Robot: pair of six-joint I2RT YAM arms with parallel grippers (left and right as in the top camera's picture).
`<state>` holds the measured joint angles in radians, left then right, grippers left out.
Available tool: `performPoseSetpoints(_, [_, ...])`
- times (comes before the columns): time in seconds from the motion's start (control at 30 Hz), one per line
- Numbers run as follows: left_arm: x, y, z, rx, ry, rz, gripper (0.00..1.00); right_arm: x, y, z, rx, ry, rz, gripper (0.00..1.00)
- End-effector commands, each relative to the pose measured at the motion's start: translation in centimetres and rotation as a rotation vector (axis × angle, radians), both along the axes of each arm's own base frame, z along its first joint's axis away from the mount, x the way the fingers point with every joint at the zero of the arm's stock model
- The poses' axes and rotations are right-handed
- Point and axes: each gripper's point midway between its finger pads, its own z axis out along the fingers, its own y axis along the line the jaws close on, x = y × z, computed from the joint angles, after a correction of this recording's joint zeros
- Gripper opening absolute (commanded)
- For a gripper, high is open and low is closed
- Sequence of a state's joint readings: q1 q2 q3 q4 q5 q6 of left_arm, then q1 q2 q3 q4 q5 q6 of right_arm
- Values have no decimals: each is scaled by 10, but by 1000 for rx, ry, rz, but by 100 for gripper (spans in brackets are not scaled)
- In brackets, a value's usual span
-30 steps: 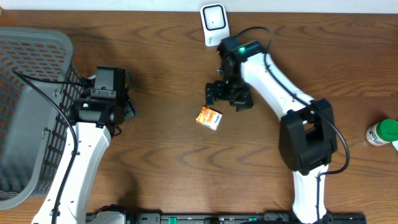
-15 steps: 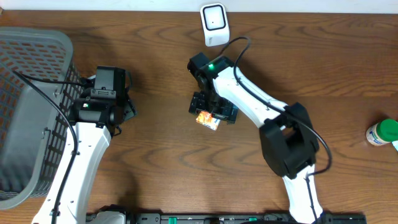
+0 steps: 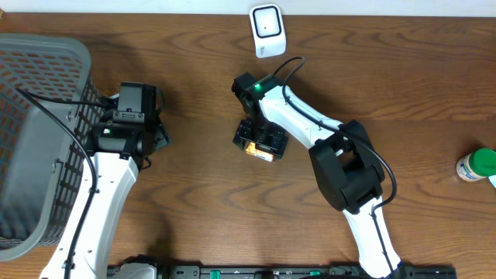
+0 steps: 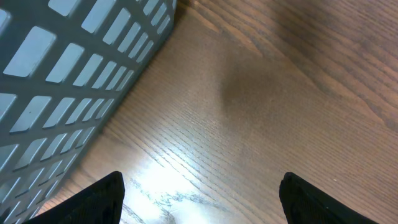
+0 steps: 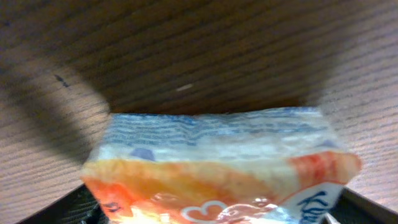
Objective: Scan the item barcode
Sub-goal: 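Lower the right gripper and grasp the orange snack pack, then lift the orange snack pack slightly with the right gripper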
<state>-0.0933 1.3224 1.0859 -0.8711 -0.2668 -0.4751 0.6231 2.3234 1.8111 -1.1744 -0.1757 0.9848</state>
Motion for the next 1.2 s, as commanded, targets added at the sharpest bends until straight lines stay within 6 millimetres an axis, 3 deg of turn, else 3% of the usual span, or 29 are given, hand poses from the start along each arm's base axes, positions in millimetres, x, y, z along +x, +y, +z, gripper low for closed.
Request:
performPoseSetpoints(0.0, [-1,1,-1,0,4,11,80,-6,-24,-40,-125,36,36,77])
performPoseSetpoints(0.4, [-1,1,-1,0,4,11,81,-12,-33,-36,-99,81,189,64])
performPoseSetpoints(0.7, [-1,1,-1,0,4,11,80,-47,-54,-17,27,293,410,63])
performPoseSetpoints(1.0, [-1,1,-1,0,4,11,80,-65,-71,0,103,417,489,63])
performPoseSetpoints(1.07, [-1,1,-1,0,4,11,81,-65,-72,0,112,419,513,67])
performPoseSetpoints(1.17, [-1,1,-1,0,4,11,81,-57,-73,-6,96,376,539,86])
